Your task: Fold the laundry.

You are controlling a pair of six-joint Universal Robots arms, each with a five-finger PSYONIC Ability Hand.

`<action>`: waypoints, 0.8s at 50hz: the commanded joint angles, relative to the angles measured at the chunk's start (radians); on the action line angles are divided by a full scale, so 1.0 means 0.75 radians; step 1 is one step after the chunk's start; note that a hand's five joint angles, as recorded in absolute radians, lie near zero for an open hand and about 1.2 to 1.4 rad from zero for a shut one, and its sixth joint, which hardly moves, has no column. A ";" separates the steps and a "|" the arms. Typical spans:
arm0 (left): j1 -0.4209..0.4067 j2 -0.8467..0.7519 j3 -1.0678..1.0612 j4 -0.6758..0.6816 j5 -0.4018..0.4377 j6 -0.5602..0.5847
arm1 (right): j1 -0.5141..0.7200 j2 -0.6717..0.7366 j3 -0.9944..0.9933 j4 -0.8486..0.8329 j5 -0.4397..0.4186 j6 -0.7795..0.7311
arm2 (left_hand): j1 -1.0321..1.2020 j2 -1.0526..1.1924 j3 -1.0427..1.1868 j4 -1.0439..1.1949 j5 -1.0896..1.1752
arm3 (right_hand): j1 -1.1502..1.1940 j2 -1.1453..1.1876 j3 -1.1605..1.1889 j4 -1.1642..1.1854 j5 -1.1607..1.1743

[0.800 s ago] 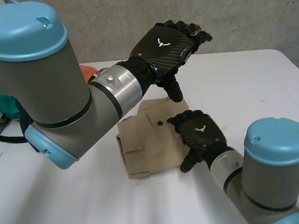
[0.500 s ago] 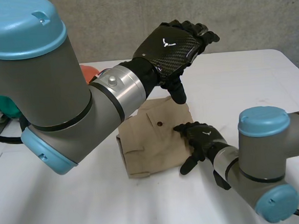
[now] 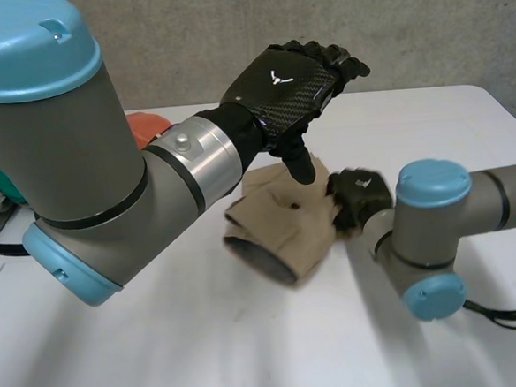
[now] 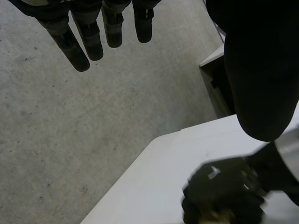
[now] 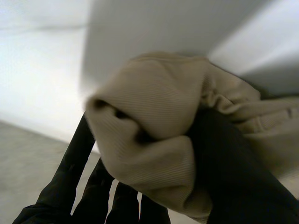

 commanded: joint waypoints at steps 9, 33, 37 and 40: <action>-0.007 0.036 0.001 0.018 0.005 -0.015 | -0.419 0.337 -0.762 0.103 0.210 -0.103 | 0.002 -0.008 -0.044 -0.034 -0.066 | 0.469 0.339 0.333 0.274 0.520; -0.013 0.073 -0.023 0.007 0.001 -0.028 | -0.754 0.763 -1.468 0.439 0.185 -0.312 | 0.002 -0.008 -0.044 -0.034 -0.066 | 0.288 0.158 0.152 0.093 0.339; -0.019 0.077 -0.025 0.007 0.001 -0.028 | -0.771 0.759 -1.456 0.441 0.182 -0.316 | 0.002 -0.008 -0.044 -0.034 -0.066 | -0.148 -0.278 -0.284 -0.343 -0.097; -0.019 0.081 -0.028 0.003 0.001 -0.030 | -0.767 0.730 -1.415 0.459 0.128 -0.312 | 0.002 -0.008 -0.044 -0.034 -0.066 | -1.160 -1.290 -1.296 -1.355 -1.109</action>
